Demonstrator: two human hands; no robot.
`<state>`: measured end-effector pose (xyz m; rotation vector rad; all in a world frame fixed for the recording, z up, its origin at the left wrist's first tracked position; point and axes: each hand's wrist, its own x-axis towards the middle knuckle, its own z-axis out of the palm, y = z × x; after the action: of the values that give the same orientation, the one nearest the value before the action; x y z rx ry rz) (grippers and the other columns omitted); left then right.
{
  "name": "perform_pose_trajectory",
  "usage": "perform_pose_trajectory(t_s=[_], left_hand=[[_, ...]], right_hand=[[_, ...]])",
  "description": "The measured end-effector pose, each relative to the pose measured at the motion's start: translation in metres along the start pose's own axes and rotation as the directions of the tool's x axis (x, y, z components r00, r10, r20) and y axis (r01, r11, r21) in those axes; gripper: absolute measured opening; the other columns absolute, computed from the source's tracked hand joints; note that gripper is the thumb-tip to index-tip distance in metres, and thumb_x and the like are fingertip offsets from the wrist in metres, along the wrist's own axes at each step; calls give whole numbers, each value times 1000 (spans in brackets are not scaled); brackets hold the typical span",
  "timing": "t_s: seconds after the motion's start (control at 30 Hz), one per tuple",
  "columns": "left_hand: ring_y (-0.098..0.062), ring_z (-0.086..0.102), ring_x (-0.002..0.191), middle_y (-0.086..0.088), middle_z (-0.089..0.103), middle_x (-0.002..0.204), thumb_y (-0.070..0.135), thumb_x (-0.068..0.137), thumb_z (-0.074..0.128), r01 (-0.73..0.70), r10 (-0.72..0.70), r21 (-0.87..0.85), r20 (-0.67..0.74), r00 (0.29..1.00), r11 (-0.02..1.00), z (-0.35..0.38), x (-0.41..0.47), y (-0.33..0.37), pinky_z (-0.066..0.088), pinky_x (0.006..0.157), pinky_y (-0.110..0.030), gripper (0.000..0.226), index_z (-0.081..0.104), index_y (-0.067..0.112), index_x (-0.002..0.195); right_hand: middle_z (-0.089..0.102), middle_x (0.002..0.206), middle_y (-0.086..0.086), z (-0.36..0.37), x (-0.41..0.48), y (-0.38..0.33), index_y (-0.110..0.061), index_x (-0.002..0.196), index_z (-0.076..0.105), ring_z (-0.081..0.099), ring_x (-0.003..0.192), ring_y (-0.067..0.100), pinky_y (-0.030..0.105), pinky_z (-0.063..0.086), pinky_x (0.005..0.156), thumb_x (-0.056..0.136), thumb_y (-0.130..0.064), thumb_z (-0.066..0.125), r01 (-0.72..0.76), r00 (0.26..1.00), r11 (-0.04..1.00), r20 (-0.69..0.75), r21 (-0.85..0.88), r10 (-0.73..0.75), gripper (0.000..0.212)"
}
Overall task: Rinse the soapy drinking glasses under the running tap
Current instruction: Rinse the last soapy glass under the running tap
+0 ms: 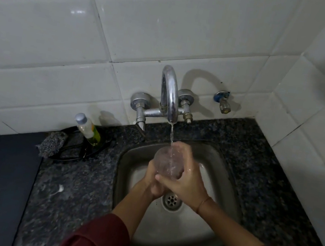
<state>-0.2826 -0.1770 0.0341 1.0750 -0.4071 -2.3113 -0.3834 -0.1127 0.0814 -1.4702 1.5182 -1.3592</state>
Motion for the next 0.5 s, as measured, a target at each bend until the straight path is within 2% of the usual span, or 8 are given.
perform_pose_trajectory(t_s=[0.07,0.17,0.27,0.33,0.4,0.43,0.5], left_hand=[[-22,74,81,-11,75,88,23,95,54,8,-9,44,10,1000,999,0,-3,-1,53,84,-35,34,82,9,80],[-23,73,88,-11,77,94,25,102,45,-3,11,198,-37,999,980,-4,-7,4,58,75,-33,38,79,10,94],[-24,73,97,-17,75,113,31,106,37,29,-3,358,-73,997,933,-10,-12,10,57,88,-37,46,73,5,117],[-24,72,104,-14,75,117,37,108,35,15,4,454,-40,999,891,-11,-15,13,54,97,-40,47,70,10,123],[-25,71,109,-10,75,118,41,108,37,-9,2,492,15,1000,870,-10,-18,14,52,102,-43,44,71,16,122],[-24,71,108,-9,75,116,42,108,38,-5,-4,505,18,1000,863,-9,-17,15,52,101,-43,43,73,18,118],[-23,71,106,-8,77,112,44,107,41,17,-23,519,6,1000,855,-4,-16,17,52,100,-43,44,74,17,116]], right_hand=[[64,113,-17,3,1,3,-25,128,50,63,111,7,21,53,92,65,-8,89,-58,998,997,31,57,56,76],[68,102,-11,8,3,9,-29,122,52,67,100,7,20,54,86,65,-10,89,-98,994,992,-32,73,101,71],[67,104,-5,11,9,23,-31,116,52,68,97,10,30,57,85,69,-19,88,-313,939,930,-83,193,333,61],[68,104,0,12,13,35,-26,112,55,70,97,19,38,59,81,72,-28,87,-486,840,818,-94,308,535,51],[70,103,7,16,14,44,-20,109,63,69,99,26,41,58,79,76,-38,82,-654,680,631,-41,417,732,42],[72,104,10,19,14,46,-17,107,68,69,100,28,42,57,83,77,-43,78,-711,606,522,34,471,795,41],[76,105,14,23,13,51,-15,104,75,70,102,30,48,55,92,80,-48,73,-757,528,367,174,541,831,41]])
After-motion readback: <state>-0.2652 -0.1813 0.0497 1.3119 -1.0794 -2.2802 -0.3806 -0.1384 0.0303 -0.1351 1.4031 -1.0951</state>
